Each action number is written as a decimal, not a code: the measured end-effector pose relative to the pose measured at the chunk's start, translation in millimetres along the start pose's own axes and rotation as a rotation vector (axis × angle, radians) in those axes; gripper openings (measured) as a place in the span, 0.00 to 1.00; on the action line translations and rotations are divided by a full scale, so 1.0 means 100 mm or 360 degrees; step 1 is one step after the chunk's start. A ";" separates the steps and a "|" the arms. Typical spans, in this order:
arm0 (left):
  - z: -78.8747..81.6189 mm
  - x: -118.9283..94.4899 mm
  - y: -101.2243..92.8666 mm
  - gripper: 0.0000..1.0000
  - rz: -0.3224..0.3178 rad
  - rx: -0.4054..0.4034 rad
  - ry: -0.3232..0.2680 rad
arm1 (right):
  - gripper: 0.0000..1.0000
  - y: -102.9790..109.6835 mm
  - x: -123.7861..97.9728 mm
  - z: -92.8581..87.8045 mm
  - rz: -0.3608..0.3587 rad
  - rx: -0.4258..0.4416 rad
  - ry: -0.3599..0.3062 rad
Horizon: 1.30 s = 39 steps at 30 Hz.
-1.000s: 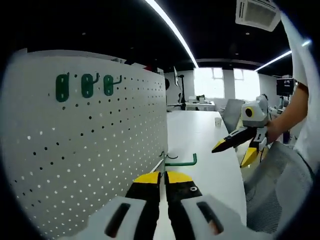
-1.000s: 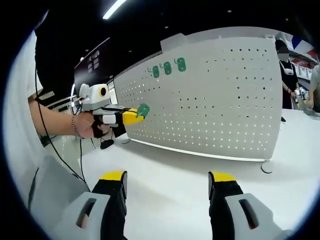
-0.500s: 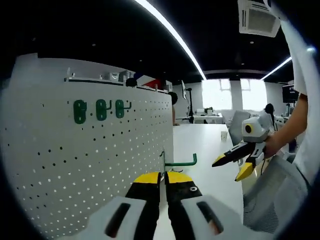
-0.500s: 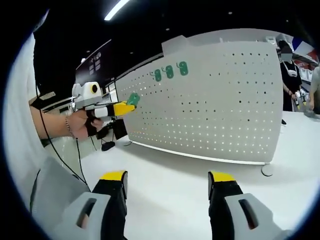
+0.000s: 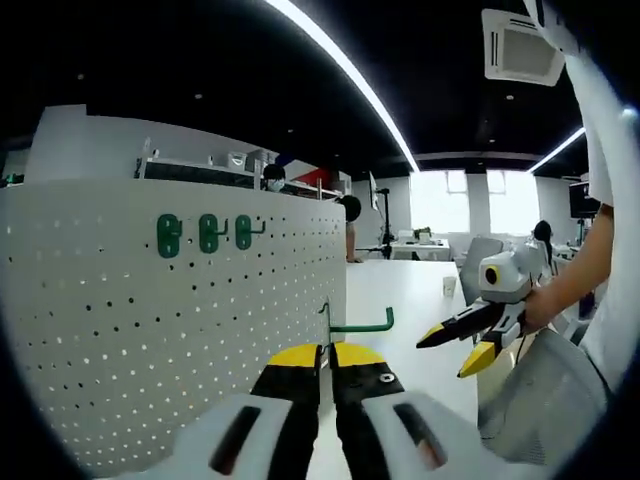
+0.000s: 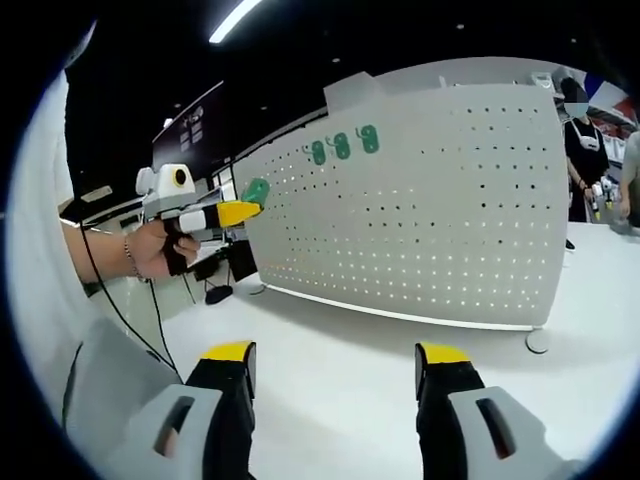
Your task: Insert the hook assembly into the mounting plate slot until the hook locks in place.
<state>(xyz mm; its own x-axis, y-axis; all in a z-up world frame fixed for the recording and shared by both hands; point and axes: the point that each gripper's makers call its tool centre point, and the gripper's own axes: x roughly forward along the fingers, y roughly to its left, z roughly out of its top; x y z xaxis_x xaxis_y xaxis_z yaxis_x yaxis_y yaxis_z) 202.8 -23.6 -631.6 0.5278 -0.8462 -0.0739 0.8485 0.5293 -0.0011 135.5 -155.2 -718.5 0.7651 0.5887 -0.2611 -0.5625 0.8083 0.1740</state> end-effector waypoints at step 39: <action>-0.08 -0.04 -0.01 0.04 0.0053 -0.0022 0.0009 | 0.51 0.54 0.31 0.79 0.0292 0.0053 -0.0446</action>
<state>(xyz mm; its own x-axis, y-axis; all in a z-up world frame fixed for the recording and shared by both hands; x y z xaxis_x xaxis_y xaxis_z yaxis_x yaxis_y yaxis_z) 199.4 -20.6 -639.8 0.5553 -0.8278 -0.0797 0.8298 0.5579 -0.0126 153.8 -92.6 -642.4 0.7109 0.7016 0.0479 -0.6919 0.6857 0.2259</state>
